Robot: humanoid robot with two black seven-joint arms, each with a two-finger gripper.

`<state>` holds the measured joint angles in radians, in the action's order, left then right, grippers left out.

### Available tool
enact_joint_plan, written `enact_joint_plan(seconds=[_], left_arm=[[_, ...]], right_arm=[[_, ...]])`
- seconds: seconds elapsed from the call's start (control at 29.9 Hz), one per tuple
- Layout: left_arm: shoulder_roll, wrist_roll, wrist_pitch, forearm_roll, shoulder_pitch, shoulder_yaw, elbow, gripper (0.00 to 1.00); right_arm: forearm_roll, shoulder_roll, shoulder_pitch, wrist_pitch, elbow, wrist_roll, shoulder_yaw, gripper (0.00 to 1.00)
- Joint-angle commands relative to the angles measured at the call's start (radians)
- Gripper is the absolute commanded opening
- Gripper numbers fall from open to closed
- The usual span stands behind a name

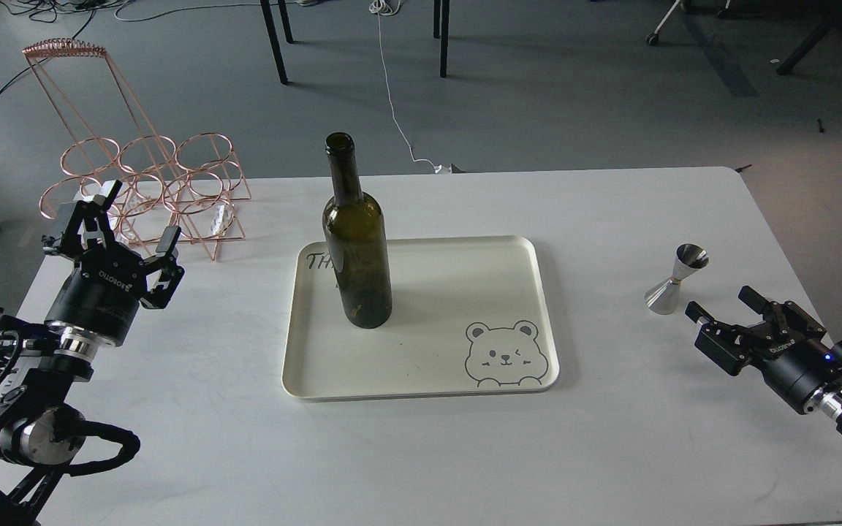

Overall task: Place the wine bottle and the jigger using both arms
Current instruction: 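Set the jigger down on the table and raise the right gripper away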

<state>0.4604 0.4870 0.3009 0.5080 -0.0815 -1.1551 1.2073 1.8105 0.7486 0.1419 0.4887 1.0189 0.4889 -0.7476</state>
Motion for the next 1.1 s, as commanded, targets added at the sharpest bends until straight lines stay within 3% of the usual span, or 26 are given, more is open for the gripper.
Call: enact_joint_plan(seconds=[0.0,0.2,0.4,0.57,0.7,0.94,1.07], left_arm=[[0.001,-0.001,0.000,0.001,0.000,0.000,0.000,0.99],[0.007,0.001,0.001,0.001,0.000,0.000,0.002,0.99],[0.015,0.002,0.001,0.000,0.000,-0.005,0.005,0.99],[0.050,0.002,0.000,0.000,-0.001,-0.005,0.015,0.99],[0.087,0.002,0.001,0.000,-0.003,0.000,0.015,0.99],[0.167,0.002,0.023,0.029,-0.003,0.002,0.078,0.99],[0.259,0.002,0.011,0.255,-0.003,-0.003,0.164,0.99]], right_arm=[[-0.141,0.092,-0.065,0.000,0.180,0.000,0.002,0.98],[-0.469,0.193,-0.053,0.000,0.466,0.000,0.002,0.98],[-0.920,0.126,0.241,0.000,0.480,0.000,0.016,0.98],[-1.249,0.006,0.445,-0.208,0.383,0.000,0.047,0.99],[-1.385,-0.135,0.470,-0.395,0.249,0.000,0.047,0.99],[-1.473,-0.348,0.469,-0.890,-0.107,0.000,0.047,0.99],[-1.472,-0.420,0.464,-0.952,-0.201,0.000,0.047,0.99]])
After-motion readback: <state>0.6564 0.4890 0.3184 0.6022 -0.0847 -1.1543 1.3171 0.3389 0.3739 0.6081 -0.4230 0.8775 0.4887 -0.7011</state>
